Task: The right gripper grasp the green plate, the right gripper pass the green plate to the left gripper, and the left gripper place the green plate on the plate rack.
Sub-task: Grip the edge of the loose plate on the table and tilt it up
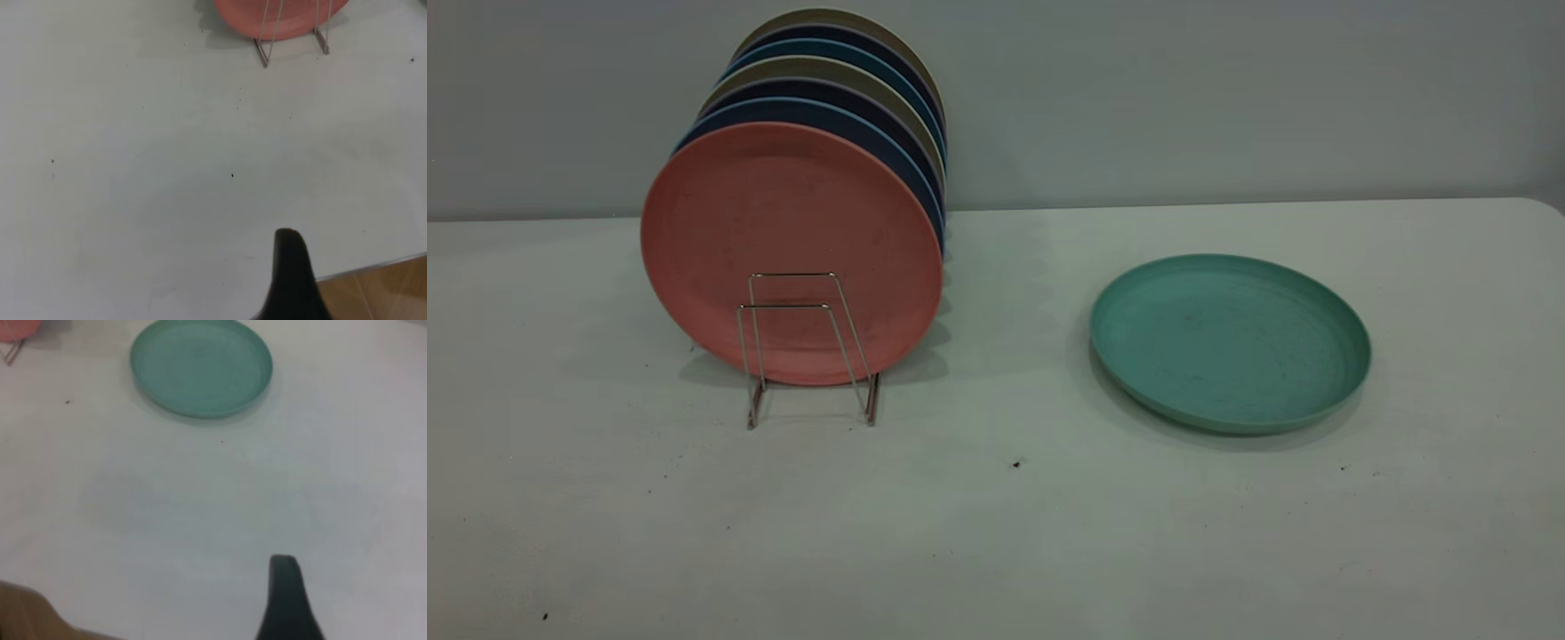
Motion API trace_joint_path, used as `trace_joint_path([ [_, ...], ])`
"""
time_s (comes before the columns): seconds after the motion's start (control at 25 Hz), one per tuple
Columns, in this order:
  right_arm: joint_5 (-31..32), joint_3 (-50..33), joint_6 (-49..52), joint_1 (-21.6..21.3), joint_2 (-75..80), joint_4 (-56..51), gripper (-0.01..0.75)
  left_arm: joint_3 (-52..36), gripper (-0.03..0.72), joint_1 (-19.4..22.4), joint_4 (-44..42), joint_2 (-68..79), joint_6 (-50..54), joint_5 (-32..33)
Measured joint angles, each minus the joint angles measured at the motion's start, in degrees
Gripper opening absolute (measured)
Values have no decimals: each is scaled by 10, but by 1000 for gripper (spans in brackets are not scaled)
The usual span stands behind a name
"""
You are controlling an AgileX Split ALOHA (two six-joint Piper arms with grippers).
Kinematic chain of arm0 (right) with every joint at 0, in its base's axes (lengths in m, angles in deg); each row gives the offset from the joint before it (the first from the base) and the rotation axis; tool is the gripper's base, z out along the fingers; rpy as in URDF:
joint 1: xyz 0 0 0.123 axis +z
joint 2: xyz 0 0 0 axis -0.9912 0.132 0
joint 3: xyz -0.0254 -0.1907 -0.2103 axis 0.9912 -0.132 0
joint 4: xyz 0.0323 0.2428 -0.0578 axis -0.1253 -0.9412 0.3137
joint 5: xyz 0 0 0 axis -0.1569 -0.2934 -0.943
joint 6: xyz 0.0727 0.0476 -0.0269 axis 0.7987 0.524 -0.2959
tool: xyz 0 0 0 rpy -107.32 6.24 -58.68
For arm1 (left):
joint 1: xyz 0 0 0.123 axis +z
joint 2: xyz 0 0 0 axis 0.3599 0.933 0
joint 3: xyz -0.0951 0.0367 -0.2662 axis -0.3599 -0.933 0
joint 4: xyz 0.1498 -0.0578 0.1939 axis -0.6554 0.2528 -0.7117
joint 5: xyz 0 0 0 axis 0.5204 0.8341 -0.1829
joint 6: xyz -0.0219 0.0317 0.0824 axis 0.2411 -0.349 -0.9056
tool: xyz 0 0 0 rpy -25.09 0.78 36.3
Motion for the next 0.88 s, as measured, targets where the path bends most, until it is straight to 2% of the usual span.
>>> trace_joint_path([
  [0.32,0,0,0,0,0,0,532,0,539,0,11,0,0,-1],
  [0.44,-13,2,-3,0,0,2,518,5,539,0,18,0,0,-26],
  [0.72,-198,9,-33,0,99,-5,500,10,539,0,68,99,-7,-134],
  [0.88,-265,9,-66,0,232,-74,499,10,539,0,144,204,-64,-212],
])
